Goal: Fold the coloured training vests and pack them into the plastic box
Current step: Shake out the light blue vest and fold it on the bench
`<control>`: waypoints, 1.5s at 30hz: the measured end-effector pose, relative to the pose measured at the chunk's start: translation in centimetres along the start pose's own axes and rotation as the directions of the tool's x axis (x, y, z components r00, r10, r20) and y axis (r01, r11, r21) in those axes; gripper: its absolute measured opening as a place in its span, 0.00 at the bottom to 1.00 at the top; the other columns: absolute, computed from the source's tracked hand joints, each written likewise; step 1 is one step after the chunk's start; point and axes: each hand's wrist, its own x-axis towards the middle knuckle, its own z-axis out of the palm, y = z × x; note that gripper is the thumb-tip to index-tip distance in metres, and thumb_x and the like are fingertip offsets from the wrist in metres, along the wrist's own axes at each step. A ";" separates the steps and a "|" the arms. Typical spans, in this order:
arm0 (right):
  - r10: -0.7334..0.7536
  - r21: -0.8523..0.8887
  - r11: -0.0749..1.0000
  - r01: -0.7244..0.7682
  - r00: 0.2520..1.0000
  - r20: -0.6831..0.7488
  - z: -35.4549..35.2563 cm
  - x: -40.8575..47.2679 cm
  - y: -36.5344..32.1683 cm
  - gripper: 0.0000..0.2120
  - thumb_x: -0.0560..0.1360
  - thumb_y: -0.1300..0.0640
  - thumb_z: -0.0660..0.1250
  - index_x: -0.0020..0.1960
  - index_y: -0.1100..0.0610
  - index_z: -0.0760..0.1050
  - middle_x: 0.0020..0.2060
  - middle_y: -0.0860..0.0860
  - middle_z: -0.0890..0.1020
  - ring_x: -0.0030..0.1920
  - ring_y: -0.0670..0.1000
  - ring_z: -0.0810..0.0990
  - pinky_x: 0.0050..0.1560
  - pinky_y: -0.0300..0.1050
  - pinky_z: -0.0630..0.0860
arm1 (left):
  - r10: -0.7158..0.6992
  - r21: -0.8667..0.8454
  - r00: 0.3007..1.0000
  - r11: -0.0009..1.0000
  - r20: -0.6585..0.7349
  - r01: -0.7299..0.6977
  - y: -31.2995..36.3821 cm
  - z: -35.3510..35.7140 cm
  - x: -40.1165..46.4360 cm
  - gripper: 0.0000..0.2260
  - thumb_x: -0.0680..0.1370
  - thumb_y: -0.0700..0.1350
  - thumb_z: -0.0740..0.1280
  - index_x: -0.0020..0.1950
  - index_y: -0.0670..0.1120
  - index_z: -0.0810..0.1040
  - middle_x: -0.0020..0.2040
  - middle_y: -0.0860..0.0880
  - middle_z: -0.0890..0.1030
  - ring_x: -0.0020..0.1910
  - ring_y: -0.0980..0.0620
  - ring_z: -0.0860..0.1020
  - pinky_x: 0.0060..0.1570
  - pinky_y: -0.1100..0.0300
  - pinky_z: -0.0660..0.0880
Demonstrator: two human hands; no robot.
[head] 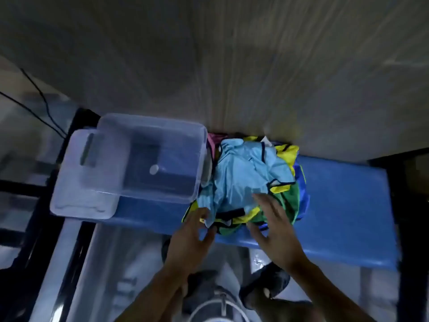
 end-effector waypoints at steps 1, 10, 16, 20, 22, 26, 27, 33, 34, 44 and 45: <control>-0.081 -0.069 0.995 0.077 0.995 -0.052 0.9 0.8 0.5 0.31 0.79 0.46 0.68 0.79 0.50 0.64 0.74 0.49 0.68 0.76 0.48 0.65 0.73 0.44 0.65 | 0.041 0.026 0.998 0.999 -0.037 -0.040 -1.3 0.8 0.9 0.16 0.77 0.54 0.71 0.63 0.56 0.73 0.56 0.58 0.80 0.51 0.58 0.80 0.48 0.53 0.79; -0.385 -0.387 0.874 0.294 0.905 -0.180 9.1 5.1 9.5 0.31 0.80 0.39 0.64 0.79 0.48 0.62 0.76 0.52 0.66 0.76 0.58 0.65 0.74 0.58 0.63 | 0.257 0.241 0.931 0.950 -0.259 -0.196 -10.5 7.2 7.3 0.16 0.74 0.61 0.68 0.57 0.58 0.69 0.50 0.59 0.79 0.45 0.53 0.81 0.38 0.54 0.78; -0.502 -0.339 0.850 0.403 0.814 -0.292 10.7 5.3 10.7 0.29 0.79 0.45 0.67 0.76 0.53 0.67 0.76 0.56 0.66 0.78 0.57 0.62 0.73 0.63 0.64 | 0.419 0.225 0.825 0.907 -0.379 -0.357 -11.4 7.0 7.7 0.03 0.80 0.50 0.67 0.52 0.57 0.76 0.39 0.61 0.76 0.35 0.64 0.76 0.36 0.73 0.68; -0.496 -0.285 0.862 0.420 0.814 -0.302 10.2 4.1 9.7 0.29 0.79 0.47 0.69 0.77 0.53 0.66 0.77 0.53 0.64 0.80 0.54 0.58 0.76 0.60 0.63 | 0.450 0.110 0.787 0.887 -0.421 -0.448 -11.0 6.9 6.0 0.05 0.80 0.52 0.66 0.45 0.54 0.77 0.34 0.53 0.76 0.29 0.61 0.72 0.31 0.69 0.68; -0.498 -0.287 0.861 0.420 0.812 -0.304 10.4 3.5 9.7 0.31 0.79 0.46 0.69 0.78 0.53 0.65 0.78 0.51 0.62 0.81 0.54 0.57 0.76 0.62 0.63 | 0.479 0.104 0.754 0.866 -0.449 -0.488 -10.8 7.1 5.2 0.07 0.82 0.52 0.65 0.45 0.55 0.78 0.33 0.56 0.76 0.29 0.62 0.72 0.31 0.71 0.67; -0.485 -0.299 0.867 0.398 0.813 -0.322 10.5 2.0 9.9 0.34 0.77 0.45 0.72 0.79 0.51 0.64 0.79 0.49 0.60 0.81 0.52 0.55 0.75 0.63 0.64 | 0.438 -0.017 0.742 0.856 -0.507 -0.517 -10.5 7.5 4.6 0.11 0.83 0.54 0.64 0.44 0.51 0.76 0.32 0.58 0.74 0.31 0.60 0.71 0.34 0.67 0.66; -0.485 -0.313 0.865 0.392 0.812 -0.325 10.6 1.5 9.9 0.35 0.76 0.45 0.72 0.79 0.50 0.64 0.79 0.49 0.60 0.81 0.52 0.56 0.74 0.63 0.65 | 0.438 -0.038 0.733 0.845 -0.521 -0.533 -10.5 7.7 4.6 0.10 0.82 0.54 0.63 0.42 0.53 0.75 0.33 0.59 0.73 0.32 0.61 0.71 0.35 0.67 0.66; -0.487 -0.305 0.867 0.393 0.799 -0.354 11.5 -1.2 8.4 0.37 0.74 0.44 0.74 0.78 0.49 0.64 0.79 0.49 0.61 0.79 0.51 0.60 0.73 0.59 0.67 | 0.418 -0.247 0.736 0.755 -0.532 -0.607 -10.3 7.6 3.0 0.25 0.82 0.57 0.63 0.38 0.37 0.66 0.33 0.55 0.65 0.34 0.58 0.64 0.36 0.63 0.64; -0.496 -0.299 0.863 0.408 0.797 -0.343 11.7 -1.9 7.9 0.36 0.75 0.43 0.73 0.78 0.48 0.64 0.79 0.48 0.61 0.78 0.51 0.61 0.73 0.59 0.67 | 0.403 -0.300 0.744 0.732 -0.533 -0.612 -10.5 7.5 2.5 0.28 0.81 0.60 0.63 0.40 0.34 0.68 0.35 0.53 0.67 0.37 0.57 0.66 0.40 0.60 0.65; -0.511 0.029 0.822 0.568 0.760 -0.401 10.0 -5.9 -0.8 0.40 0.72 0.49 0.77 0.78 0.45 0.61 0.74 0.43 0.70 0.75 0.43 0.67 0.73 0.40 0.66 | 0.682 -0.476 0.682 0.522 -0.264 -0.707 -3.5 3.5 -4.7 0.27 0.79 0.57 0.66 0.52 0.30 0.75 0.45 0.42 0.76 0.47 0.47 0.73 0.51 0.48 0.71; -0.466 0.106 0.810 0.577 0.742 -0.482 9.6 -6.0 -1.2 0.32 0.73 0.57 0.73 0.75 0.48 0.68 0.69 0.43 0.76 0.70 0.42 0.73 0.70 0.43 0.71 | 0.715 -0.467 0.659 0.512 -0.232 -0.720 -2.8 3.6 -4.9 0.29 0.79 0.57 0.66 0.51 0.27 0.72 0.45 0.43 0.74 0.47 0.48 0.71 0.50 0.49 0.69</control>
